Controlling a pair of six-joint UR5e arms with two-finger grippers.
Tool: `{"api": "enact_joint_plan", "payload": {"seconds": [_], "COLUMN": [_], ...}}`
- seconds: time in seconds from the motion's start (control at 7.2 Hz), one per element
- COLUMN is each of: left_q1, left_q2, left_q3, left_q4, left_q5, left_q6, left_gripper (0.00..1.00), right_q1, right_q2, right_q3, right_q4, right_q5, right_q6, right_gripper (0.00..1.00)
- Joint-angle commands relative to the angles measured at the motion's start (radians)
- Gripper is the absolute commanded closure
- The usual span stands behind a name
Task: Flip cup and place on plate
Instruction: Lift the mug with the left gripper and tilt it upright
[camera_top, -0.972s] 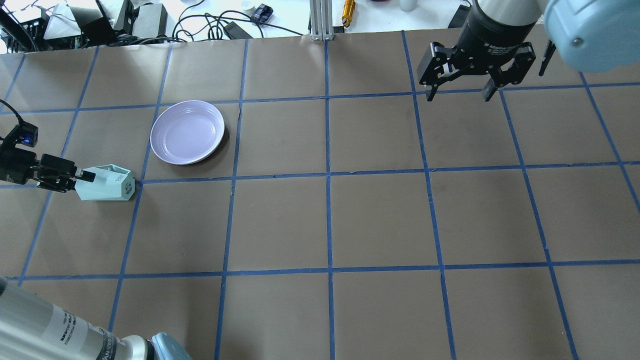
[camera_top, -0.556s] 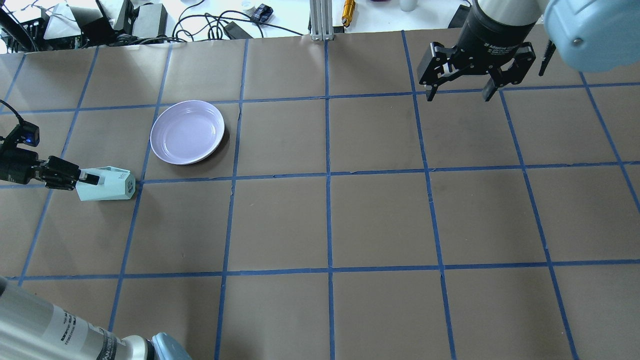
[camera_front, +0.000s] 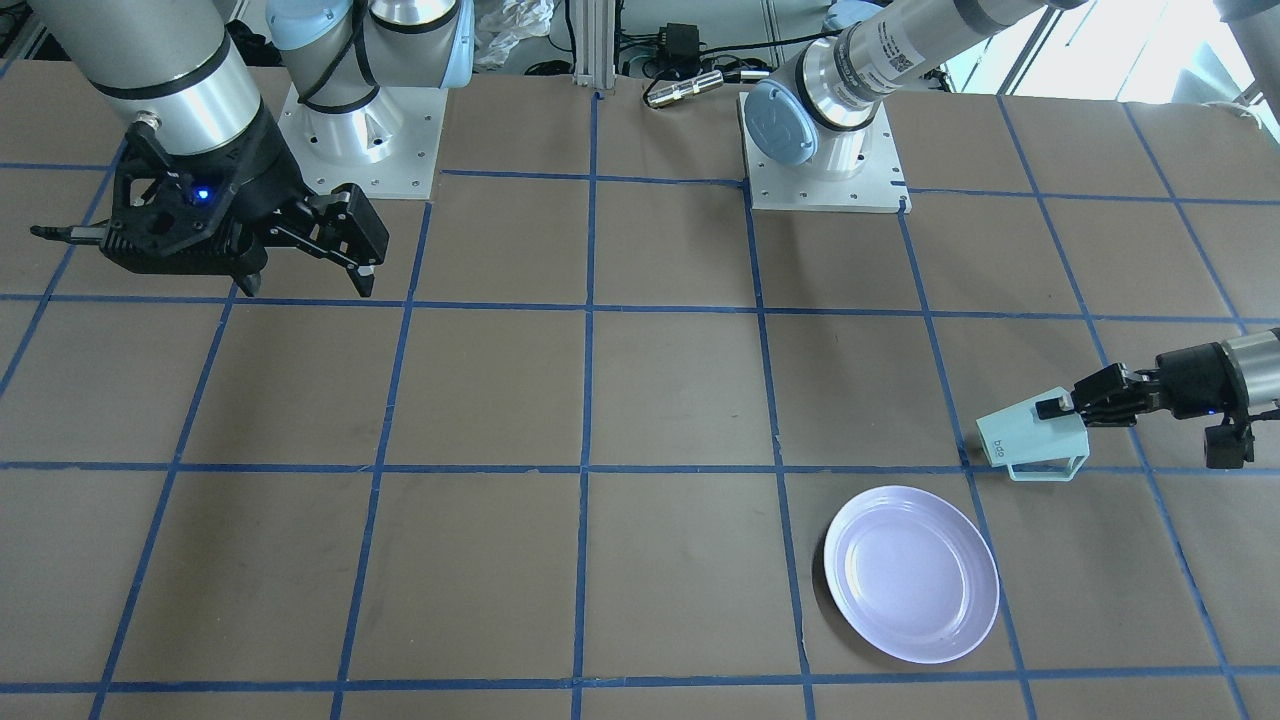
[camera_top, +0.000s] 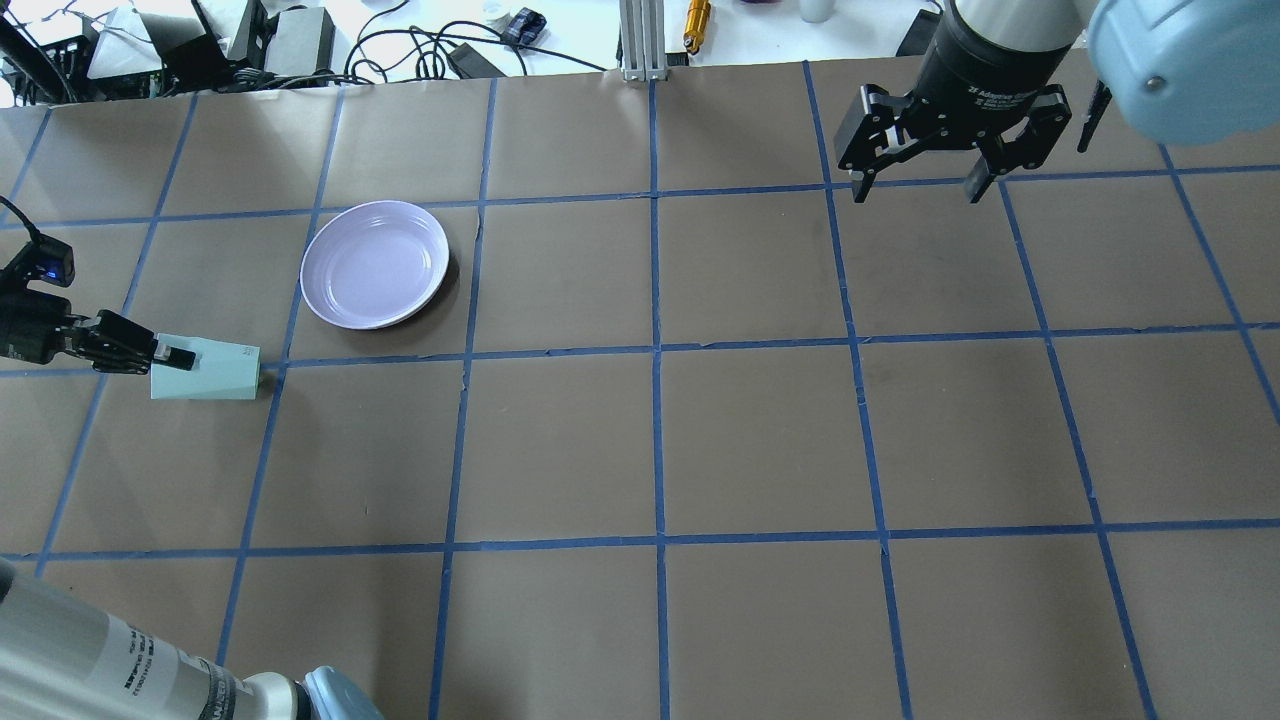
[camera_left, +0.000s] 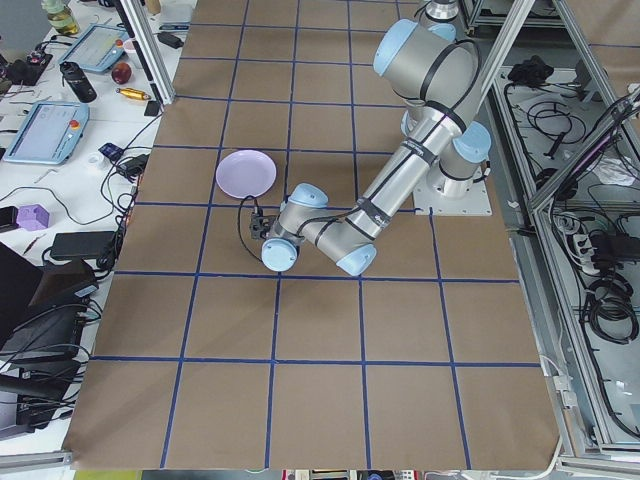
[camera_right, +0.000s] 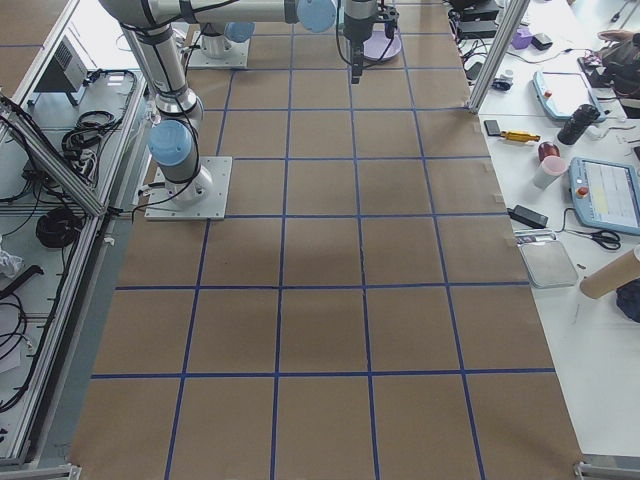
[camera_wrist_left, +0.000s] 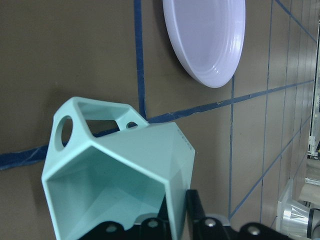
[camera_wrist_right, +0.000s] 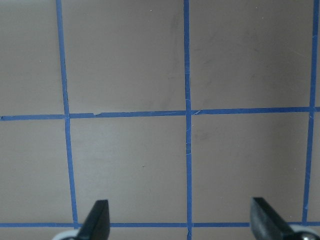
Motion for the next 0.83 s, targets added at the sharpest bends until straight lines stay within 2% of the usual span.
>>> {"api": "enact_joint_plan", "payload": {"seconds": [0.0,0.14,0.42,0.69], "left_q1": [-0.010,-0.022,-0.051,-0.111], "left_q2": [0.041,0.070,0.124,0.189], "left_q3": [0.000,0.000,0.000,0.003], "left_q4": [-0.026,-0.032,-0.032,-0.014], "left_q5": [-0.014,-0.014,0.001,0.114], "left_q6": [-0.002,-0.006,-0.028,-0.107], "left_gripper": [0.97,1.00,1.00,1.00], "right_q1": [0.000,0.000,0.000,0.000], "right_q2": [0.000,0.000,0.000,0.000], "right_q3": [0.000,0.000,0.000,0.000], "right_q4": [0.000,0.000,0.000,0.000], "right_q5": [0.000,0.000,0.000,0.000], "right_q6": [0.000,0.000,0.000,0.000], "right_gripper": [0.00,0.00,0.00,0.00]}}
